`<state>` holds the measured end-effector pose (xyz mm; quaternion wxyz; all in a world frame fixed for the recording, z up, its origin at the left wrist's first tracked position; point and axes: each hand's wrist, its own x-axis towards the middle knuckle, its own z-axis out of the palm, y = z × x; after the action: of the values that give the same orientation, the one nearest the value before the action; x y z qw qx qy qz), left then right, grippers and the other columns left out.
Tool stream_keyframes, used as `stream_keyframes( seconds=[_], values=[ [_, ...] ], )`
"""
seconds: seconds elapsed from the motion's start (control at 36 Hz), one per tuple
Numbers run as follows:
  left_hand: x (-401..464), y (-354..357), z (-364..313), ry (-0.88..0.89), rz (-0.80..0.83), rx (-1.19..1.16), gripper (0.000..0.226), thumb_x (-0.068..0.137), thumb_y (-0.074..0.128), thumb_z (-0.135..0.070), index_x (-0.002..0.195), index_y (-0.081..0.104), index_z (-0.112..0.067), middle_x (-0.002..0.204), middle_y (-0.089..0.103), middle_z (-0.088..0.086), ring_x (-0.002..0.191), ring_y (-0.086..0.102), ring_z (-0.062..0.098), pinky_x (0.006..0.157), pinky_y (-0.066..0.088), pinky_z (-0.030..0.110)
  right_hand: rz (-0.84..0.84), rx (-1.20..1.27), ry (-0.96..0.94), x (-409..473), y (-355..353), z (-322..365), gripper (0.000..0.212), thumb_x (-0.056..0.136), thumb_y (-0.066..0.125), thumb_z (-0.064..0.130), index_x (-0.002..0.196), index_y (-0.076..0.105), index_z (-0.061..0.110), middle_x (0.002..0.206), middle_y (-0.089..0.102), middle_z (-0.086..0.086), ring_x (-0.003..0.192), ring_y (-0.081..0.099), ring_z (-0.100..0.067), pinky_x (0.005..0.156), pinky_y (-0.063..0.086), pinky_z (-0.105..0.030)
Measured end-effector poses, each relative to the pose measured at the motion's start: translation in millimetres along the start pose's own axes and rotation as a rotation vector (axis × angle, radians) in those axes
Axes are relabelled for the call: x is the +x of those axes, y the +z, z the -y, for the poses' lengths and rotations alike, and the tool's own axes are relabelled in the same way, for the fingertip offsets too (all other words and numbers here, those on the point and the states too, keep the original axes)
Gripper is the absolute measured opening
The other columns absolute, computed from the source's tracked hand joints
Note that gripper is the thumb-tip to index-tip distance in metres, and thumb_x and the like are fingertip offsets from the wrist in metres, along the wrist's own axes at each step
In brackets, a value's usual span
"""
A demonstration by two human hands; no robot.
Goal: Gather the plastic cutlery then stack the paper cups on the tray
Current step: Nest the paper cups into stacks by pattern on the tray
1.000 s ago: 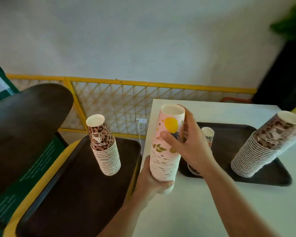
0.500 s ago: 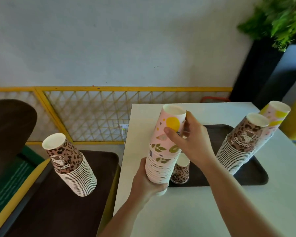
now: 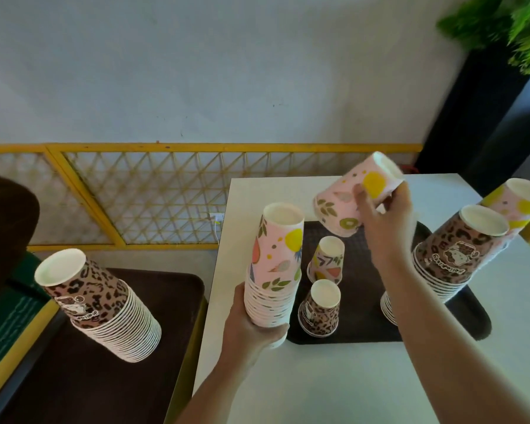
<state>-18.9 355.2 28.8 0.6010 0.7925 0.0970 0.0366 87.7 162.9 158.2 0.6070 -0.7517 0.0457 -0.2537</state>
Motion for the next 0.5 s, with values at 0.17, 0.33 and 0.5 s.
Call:
stream_keyframes(
  seconds=[0.17, 0.33, 0.5],
  values=[
    [10, 3, 5, -0.012, 0.005, -0.013, 0.083, 0.042, 0.087, -0.029, 0.114, 0.046, -0.041, 0.109, 0.064, -0.017, 0.103, 0.060, 0.002, 0.077, 0.053, 0.017, 0.101, -0.236, 0.032, -12, 12, -61, 0.060, 0.077, 0.071, 0.030, 0.128, 0.045, 0.014, 0.120, 0.058, -0.002, 0.108, 0.055, -0.017, 0.088, 0.050, -0.036],
    [17, 7, 3, -0.019, 0.010, -0.008, 0.081, 0.043, 0.086, -0.029, 0.110, 0.045, -0.044, 0.107, 0.062, -0.021, 0.101, 0.059, -0.003, 0.074, 0.049, 0.012, 0.264, -0.275, 0.142, -13, 16, -81, 0.068, 0.076, 0.074, 0.026, 0.135, 0.039, 0.018, 0.133, 0.048, -0.002, 0.122, 0.048, -0.019, 0.098, 0.044, -0.035],
    [21, 9, -1, 0.031, 0.016, 0.043, 0.081, 0.050, 0.090, -0.014, 0.111, 0.044, -0.038, 0.106, 0.060, -0.018, 0.100, 0.058, 0.000, 0.069, 0.048, 0.004, 0.259, -0.150, -0.078, -24, 15, -35, 0.067, 0.078, 0.062, 0.054, 0.133, 0.042, 0.021, 0.133, 0.049, 0.010, 0.123, 0.046, -0.002, 0.103, 0.041, -0.026]
  ],
)
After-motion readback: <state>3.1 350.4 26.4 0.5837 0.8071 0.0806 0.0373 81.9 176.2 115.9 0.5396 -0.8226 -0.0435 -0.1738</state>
